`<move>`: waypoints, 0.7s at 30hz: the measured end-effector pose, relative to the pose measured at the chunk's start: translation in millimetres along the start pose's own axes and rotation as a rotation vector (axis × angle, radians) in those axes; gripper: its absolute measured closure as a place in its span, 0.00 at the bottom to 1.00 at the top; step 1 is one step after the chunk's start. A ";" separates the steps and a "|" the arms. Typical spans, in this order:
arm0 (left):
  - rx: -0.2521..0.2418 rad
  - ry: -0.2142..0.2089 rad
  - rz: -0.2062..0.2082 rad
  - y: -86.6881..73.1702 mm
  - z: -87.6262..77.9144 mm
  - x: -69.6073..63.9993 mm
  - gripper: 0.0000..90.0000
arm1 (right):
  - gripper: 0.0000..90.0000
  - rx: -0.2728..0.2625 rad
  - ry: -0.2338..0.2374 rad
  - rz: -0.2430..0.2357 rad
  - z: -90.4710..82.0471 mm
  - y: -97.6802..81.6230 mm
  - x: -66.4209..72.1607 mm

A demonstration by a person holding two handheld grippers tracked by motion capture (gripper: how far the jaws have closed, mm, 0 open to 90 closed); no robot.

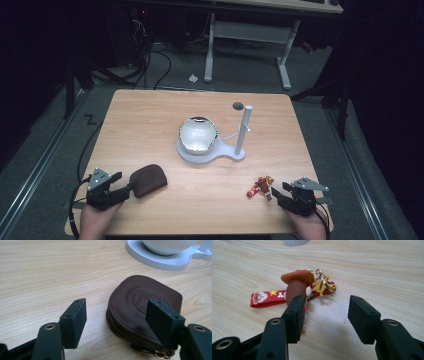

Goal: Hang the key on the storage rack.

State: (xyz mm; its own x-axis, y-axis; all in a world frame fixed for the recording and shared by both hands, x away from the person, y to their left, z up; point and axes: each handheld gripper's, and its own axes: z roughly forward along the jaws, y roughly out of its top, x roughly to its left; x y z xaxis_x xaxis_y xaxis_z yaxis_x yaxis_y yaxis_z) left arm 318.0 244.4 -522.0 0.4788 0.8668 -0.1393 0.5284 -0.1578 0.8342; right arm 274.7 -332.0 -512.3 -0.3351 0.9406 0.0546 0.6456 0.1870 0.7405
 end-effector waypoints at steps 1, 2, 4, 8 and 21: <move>0.003 -0.001 0.006 -0.7 0.0 0.0 0.37 | 0.53 0.004 0.003 0.008 -0.2 -0.1 0.5; 0.003 -0.007 0.009 -1.3 0.2 -0.1 0.37 | 0.52 0.009 0.004 0.012 -0.1 -0.1 1.0; 0.003 -0.017 0.010 -1.6 0.5 -0.1 0.36 | 0.52 0.014 0.007 0.013 0.5 0.1 1.4; -0.003 -0.027 0.026 -0.9 -0.7 -1.2 0.36 | 0.52 0.047 0.003 0.021 1.8 2.4 3.9; -0.009 -0.032 0.008 -0.6 -2.8 1.1 0.35 | 0.50 0.120 0.020 0.027 -0.1 6.7 -4.8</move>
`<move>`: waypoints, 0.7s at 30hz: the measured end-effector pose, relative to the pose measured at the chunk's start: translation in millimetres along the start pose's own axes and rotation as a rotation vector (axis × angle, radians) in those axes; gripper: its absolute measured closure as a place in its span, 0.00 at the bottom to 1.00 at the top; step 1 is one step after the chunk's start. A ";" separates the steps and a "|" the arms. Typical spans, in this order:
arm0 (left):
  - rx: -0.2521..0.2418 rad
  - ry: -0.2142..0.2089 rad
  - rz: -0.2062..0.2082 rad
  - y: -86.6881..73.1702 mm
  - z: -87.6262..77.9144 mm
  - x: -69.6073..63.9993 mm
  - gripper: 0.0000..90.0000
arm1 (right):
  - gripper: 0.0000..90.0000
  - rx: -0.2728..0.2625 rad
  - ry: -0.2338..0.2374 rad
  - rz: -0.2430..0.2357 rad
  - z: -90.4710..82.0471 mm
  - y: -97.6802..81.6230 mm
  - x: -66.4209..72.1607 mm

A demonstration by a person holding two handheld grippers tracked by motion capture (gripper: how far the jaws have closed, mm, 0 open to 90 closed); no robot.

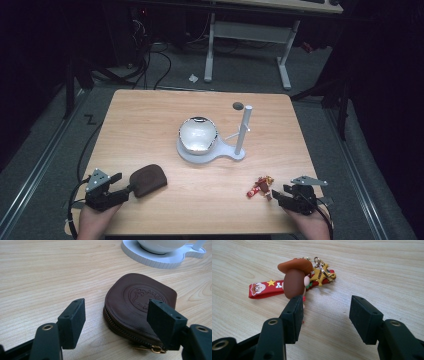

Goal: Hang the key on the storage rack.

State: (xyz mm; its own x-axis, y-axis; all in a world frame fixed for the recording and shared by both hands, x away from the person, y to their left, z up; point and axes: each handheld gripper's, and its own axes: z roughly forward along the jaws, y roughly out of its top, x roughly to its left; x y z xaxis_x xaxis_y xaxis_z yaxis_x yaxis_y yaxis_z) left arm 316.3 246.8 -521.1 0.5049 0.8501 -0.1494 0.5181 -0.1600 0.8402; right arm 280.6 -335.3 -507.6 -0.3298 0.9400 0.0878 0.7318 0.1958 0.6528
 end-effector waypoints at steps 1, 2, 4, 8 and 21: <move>0.004 -0.004 -0.005 -0.4 0.3 0.1 0.35 | 0.50 0.010 0.003 -0.004 -1.8 1.0 -0.1; 0.004 -0.004 -0.005 -0.4 0.3 0.1 0.36 | 0.50 0.014 0.004 -0.008 -2.5 1.7 -0.2; 0.005 -0.003 -0.003 -0.6 0.4 -0.2 0.36 | 0.50 0.021 0.005 -0.011 -3.4 2.3 -0.2; 0.006 -0.005 0.000 -0.6 0.9 -0.5 0.36 | 0.51 0.052 0.009 -0.033 -5.2 5.5 0.7; 0.019 -0.022 0.005 -1.8 1.5 -0.9 0.36 | 0.51 0.185 0.028 -0.126 -1.8 19.6 14.7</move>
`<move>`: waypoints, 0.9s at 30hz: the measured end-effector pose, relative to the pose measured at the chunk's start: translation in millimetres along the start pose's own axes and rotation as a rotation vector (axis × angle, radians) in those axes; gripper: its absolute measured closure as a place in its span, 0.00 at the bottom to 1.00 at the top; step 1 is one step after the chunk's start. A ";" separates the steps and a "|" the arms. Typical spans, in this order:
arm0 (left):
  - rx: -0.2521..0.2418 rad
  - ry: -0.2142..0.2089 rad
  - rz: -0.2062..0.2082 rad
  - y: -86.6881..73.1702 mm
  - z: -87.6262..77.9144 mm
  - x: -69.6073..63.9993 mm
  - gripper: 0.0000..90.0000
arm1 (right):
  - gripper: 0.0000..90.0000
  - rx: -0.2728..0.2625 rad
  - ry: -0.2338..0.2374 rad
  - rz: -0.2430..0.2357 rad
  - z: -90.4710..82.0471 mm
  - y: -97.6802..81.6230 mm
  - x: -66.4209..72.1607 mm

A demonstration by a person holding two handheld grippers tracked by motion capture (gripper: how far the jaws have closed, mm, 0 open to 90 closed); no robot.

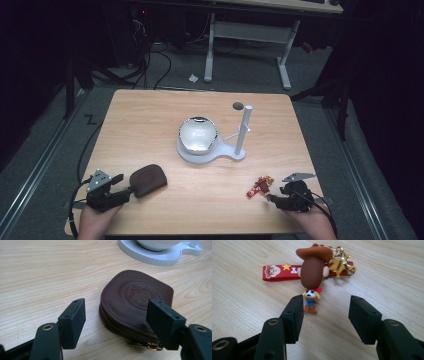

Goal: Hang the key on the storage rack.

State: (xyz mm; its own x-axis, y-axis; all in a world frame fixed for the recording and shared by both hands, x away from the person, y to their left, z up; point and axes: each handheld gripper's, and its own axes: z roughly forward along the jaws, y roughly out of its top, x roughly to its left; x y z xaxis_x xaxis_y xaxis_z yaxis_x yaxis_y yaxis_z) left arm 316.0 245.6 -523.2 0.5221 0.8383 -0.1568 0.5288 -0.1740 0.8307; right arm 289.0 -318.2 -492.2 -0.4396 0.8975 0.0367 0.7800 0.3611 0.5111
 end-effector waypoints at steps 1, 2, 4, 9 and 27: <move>0.002 -0.001 0.000 -0.1 0.0 0.1 0.36 | 0.51 0.007 0.005 0.000 0.3 1.2 0.8; 0.002 -0.004 -0.001 -0.2 0.0 0.0 0.36 | 0.51 0.012 0.006 -0.003 0.4 2.5 1.3; 0.002 -0.007 -0.003 -0.3 0.1 -0.2 0.36 | 0.51 0.016 0.007 -0.004 0.7 3.7 2.1; 0.013 -0.020 -0.002 -0.6 0.7 -2.0 0.36 | 0.51 0.056 0.005 -0.036 2.0 10.8 7.8; -0.012 -0.031 0.002 1.2 -2.8 -1.0 0.36 | 0.52 0.161 0.021 -0.081 6.1 30.7 16.3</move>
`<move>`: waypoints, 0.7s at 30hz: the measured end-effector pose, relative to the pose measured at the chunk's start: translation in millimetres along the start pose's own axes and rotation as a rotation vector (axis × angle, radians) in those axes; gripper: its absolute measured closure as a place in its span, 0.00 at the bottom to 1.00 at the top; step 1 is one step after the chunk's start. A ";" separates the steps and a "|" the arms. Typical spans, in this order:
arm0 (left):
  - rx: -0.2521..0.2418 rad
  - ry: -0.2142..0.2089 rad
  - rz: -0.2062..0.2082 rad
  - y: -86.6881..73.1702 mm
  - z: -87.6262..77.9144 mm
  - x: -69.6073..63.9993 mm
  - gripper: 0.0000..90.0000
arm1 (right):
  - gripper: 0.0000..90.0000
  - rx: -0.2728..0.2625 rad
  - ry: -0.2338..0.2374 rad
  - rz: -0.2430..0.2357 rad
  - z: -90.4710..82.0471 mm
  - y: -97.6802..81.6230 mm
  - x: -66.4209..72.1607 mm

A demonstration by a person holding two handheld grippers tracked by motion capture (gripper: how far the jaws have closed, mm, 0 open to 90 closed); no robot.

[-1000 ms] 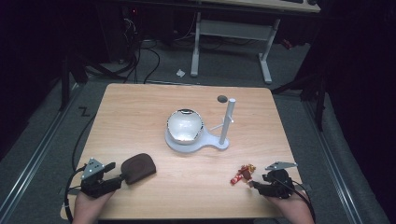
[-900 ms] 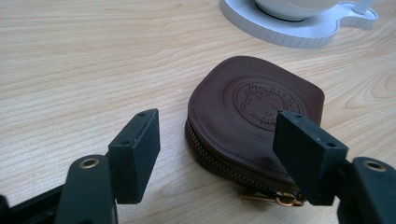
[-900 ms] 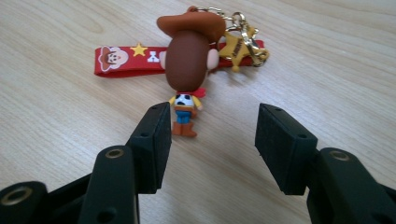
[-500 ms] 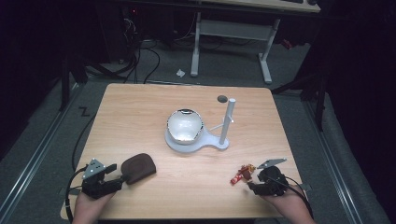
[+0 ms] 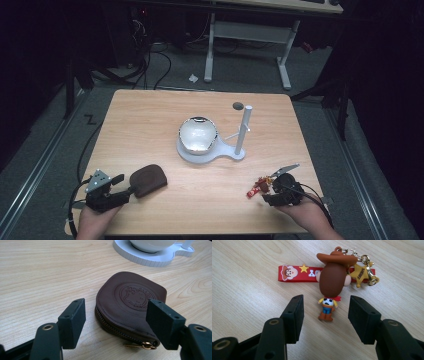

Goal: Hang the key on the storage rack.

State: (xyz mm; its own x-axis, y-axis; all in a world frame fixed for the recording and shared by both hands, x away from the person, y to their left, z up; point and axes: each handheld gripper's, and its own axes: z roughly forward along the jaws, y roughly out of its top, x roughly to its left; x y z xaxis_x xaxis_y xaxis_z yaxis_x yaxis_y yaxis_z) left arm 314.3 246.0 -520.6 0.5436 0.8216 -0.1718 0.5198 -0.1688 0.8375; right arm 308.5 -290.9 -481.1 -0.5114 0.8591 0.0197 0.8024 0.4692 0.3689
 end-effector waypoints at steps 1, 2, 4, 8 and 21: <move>-0.001 -0.001 -0.002 -0.1 -0.1 0.1 0.36 | 0.53 0.005 0.003 0.001 0.4 1.0 -0.1; -0.002 -0.003 -0.005 -0.2 -0.1 0.1 0.36 | 0.53 0.005 0.004 0.000 1.1 2.0 -0.2; -0.003 -0.004 -0.005 -0.4 -0.2 -0.9 0.36 | 0.54 0.012 0.006 -0.004 0.9 4.2 -0.4; 0.001 -0.004 0.003 -0.4 0.1 -2.4 0.36 | 0.58 0.015 0.005 -0.015 -1.8 9.3 -1.0; 0.008 -0.007 0.004 -0.7 1.1 -0.8 0.36 | 0.67 0.025 0.021 -0.010 0.5 18.0 -6.3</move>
State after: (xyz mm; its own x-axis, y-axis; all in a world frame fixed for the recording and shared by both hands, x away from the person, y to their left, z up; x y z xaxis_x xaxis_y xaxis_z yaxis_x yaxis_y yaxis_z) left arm 314.2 244.9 -521.7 0.5500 0.8172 -0.1723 0.5229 -0.1761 0.8340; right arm 326.4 -287.8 -475.1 -0.5258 0.8499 0.0354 0.8043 0.4831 0.3459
